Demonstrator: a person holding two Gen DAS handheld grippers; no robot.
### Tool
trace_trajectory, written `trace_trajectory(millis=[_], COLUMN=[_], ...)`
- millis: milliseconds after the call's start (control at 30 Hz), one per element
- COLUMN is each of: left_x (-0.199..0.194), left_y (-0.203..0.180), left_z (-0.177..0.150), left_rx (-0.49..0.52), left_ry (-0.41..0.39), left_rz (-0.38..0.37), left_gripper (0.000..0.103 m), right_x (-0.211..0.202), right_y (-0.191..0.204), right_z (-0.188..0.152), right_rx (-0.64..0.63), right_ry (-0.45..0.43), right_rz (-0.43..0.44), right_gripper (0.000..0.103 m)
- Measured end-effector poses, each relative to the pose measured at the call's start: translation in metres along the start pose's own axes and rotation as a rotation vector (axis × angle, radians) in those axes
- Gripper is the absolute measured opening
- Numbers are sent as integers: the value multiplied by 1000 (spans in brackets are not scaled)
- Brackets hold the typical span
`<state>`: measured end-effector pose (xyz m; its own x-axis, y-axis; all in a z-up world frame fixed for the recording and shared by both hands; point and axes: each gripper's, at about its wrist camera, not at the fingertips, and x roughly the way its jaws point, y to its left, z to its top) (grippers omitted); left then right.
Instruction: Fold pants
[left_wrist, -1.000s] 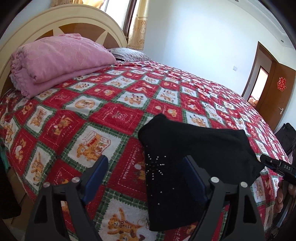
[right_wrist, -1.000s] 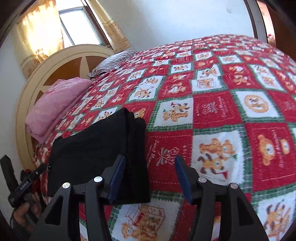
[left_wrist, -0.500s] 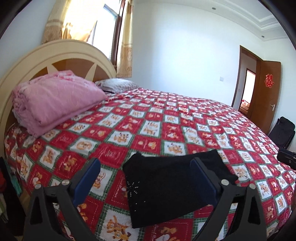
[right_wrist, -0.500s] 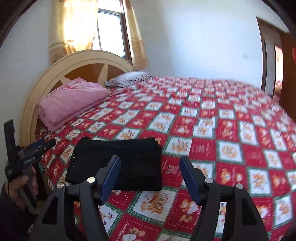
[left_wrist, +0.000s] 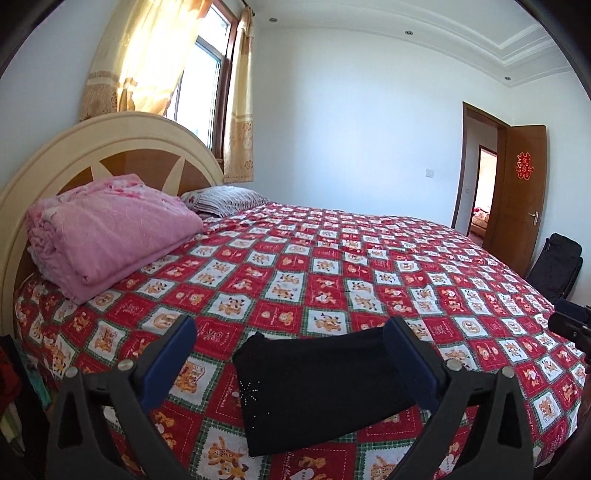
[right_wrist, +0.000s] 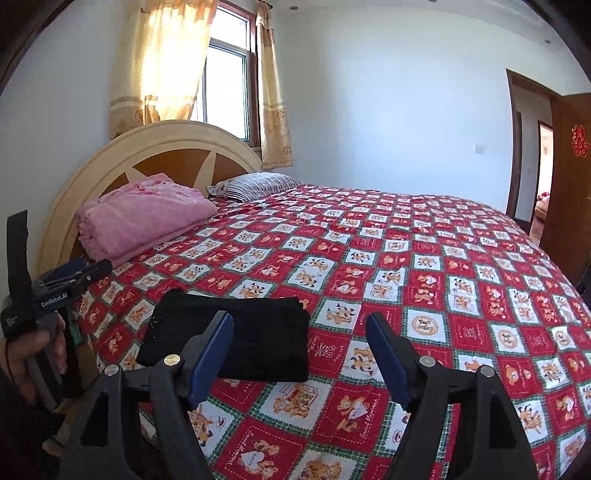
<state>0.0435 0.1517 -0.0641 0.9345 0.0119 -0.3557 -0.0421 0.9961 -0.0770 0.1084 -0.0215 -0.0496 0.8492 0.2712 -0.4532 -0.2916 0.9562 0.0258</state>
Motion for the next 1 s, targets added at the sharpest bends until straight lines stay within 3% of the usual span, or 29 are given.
trace_trajectory(millis=[1000], left_x=[-12], left_y=[-21], left_z=[4], left_rx=[38], left_ry=[-21], left_rz=[-32], left_gripper=[103], right_x=[-22], right_y=[8], right_z=[6], right_rx=[-27], right_ry=[-49], right_rz=[8], right_gripper=[76])
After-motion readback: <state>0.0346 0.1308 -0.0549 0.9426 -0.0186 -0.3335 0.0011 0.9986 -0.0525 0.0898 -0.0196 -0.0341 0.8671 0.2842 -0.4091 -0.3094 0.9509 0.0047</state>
